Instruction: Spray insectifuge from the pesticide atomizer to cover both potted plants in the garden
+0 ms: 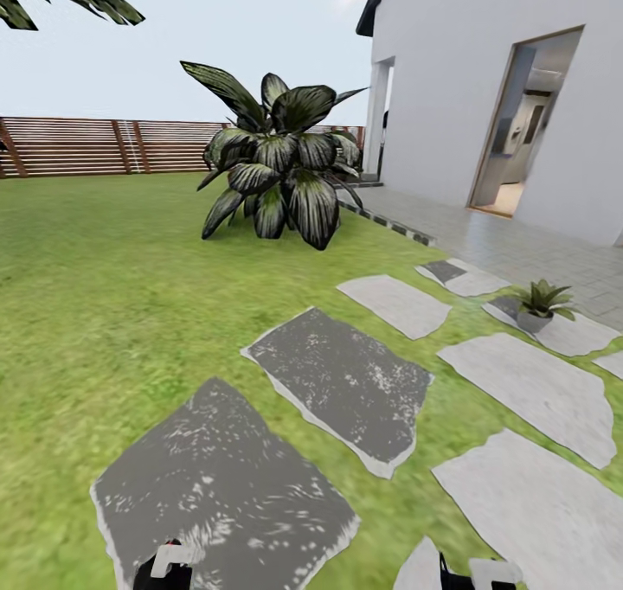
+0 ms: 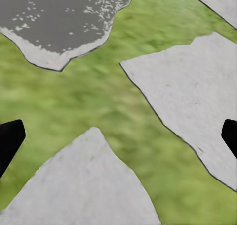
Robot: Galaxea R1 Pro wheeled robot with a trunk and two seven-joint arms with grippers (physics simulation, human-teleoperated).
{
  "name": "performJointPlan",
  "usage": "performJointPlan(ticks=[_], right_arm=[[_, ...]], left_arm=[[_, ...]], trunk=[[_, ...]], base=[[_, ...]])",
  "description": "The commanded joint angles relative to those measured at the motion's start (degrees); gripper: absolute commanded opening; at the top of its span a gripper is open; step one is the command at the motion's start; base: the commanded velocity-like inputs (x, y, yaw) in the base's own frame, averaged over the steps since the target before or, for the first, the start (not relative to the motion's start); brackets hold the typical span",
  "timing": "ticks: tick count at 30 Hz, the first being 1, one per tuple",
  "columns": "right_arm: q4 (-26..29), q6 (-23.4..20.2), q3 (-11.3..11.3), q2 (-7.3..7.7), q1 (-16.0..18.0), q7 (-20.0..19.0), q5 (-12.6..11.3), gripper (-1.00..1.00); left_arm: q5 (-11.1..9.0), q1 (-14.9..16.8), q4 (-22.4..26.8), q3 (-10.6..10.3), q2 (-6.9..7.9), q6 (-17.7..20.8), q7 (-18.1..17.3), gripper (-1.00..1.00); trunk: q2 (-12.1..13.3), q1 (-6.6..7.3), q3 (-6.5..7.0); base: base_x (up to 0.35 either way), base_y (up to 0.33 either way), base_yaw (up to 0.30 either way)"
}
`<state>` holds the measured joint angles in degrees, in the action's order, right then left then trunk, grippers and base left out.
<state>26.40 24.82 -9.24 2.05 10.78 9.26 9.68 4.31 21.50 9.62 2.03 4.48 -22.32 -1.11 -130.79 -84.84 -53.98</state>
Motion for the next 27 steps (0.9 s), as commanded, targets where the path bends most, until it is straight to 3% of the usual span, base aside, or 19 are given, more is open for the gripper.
performJointPlan(ticks=[1,27], right_arm=[[0.0,0.1,-0.2,-0.05,0.0,0.2,0.6,1.00],[0.0,0.1,-0.2,-0.03,0.0,0.2,0.6,1.00]], left_arm=[[0.4,0.0,0.0,0.3,0.00,-0.2,-0.1,-1.00],[0.4,0.0,0.0,0.3,0.00,-0.2,-0.1,-1.00]], trunk=[[0.0,-0.02,-0.05],[0.0,-0.02,-0.05]], base=[[0.307,0.202,0.000],[0.307,0.202,0.000]])
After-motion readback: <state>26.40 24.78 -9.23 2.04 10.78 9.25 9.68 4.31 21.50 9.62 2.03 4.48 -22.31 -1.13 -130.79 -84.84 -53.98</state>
